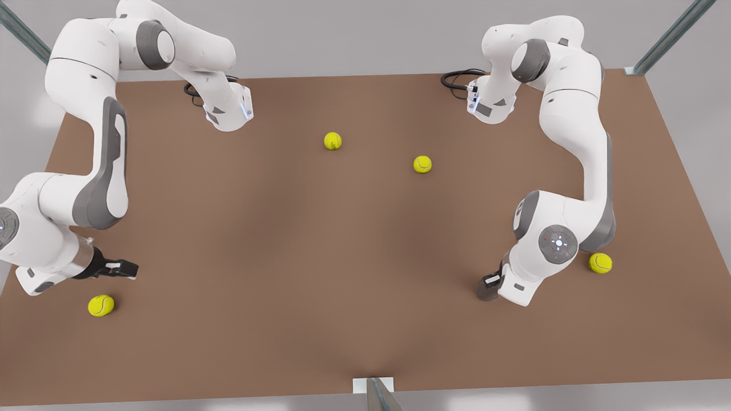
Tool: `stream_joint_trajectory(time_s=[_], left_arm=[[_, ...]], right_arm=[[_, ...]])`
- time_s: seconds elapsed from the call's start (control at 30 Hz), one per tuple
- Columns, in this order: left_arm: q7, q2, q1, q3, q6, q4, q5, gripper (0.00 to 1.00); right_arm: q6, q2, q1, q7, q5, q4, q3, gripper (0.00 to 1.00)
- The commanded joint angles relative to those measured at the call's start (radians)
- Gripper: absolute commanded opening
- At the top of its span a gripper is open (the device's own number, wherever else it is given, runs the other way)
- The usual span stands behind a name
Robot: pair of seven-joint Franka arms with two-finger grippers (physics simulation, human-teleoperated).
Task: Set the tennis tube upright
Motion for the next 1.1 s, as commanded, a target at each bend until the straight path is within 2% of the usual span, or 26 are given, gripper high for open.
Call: stream_joint_trajectory(time_s=[0.0,0.23,0.33,0.43,0.57,0.63,0.77,0.83,0.87,0.9,0.93,0.97,1.0,1.07], left_arm=[[-0.001,0.000,0.000,0.000,0.000,0.000,0.002,1.00],[-0.001,-0.006,0.002,0.005,-0.011,0.000,0.017,1.00],[0.000,-0.008,0.002,0.006,-0.020,0.002,0.017,1.00],[-0.001,-0.009,0.000,0.005,-0.025,0.002,0.016,1.00],[0.000,-0.017,0.000,0.005,-0.046,0.003,0.016,1.00],[-0.001,-0.045,-0.008,-0.014,-0.135,0.017,0.007,1.00],[0.000,-0.210,0.000,-0.063,-0.336,0.029,-0.030,1.00],[0.340,-0.270,0.055,-0.052,-0.387,0.035,-0.030,1.00],[0.556,-0.309,0.138,-0.048,-0.388,0.028,-0.027,1.00],[0.566,-0.341,0.193,-0.057,-0.413,0.002,-0.036,1.00],[0.550,-0.429,0.141,0.012,-0.459,-0.092,-0.041,1.00],[0.550,-0.607,0.025,0.193,-0.442,-0.251,-0.131,1.00],[0.548,-0.833,0.054,0.192,-0.235,-0.556,-0.151,1.00],[0.547,-0.865,0.046,0.189,-0.232,-0.607,-0.151,1.00]], right_arm=[[0.002,0.000,0.000,0.002,0.000,0.000,0.000,1.00],[0.002,0.011,0.015,-0.005,0.002,-0.003,0.003,1.00],[-0.084,-0.096,0.017,-0.006,0.002,-0.015,0.008,1.00],[-0.111,-0.227,0.006,-0.005,0.003,-0.104,0.026,1.00],[-0.095,-0.216,0.015,-0.005,0.009,-0.103,0.038,1.00],[-0.105,-0.215,0.014,-0.005,0.009,-0.103,0.038,1.00],[-0.093,-0.210,0.009,-0.003,0.011,-0.100,0.038,1.00],[-0.093,-0.207,0.008,-0.003,0.011,-0.092,0.038,1.00],[-0.093,-0.207,0.008,-0.003,0.011,-0.092,0.038,1.00],[-0.093,-0.207,0.009,-0.003,0.011,-0.092,0.038,1.00],[-0.093,-0.207,0.009,-0.003,0.011,-0.092,0.038,1.00],[-0.093,-0.207,0.011,-0.003,0.011,-0.094,0.038,1.00],[-0.093,-0.207,0.014,-0.003,0.011,-0.094,0.038,1.00],[-0.095,-0.207,0.014,-0.003,0.011,-0.098,0.038,1.00]])
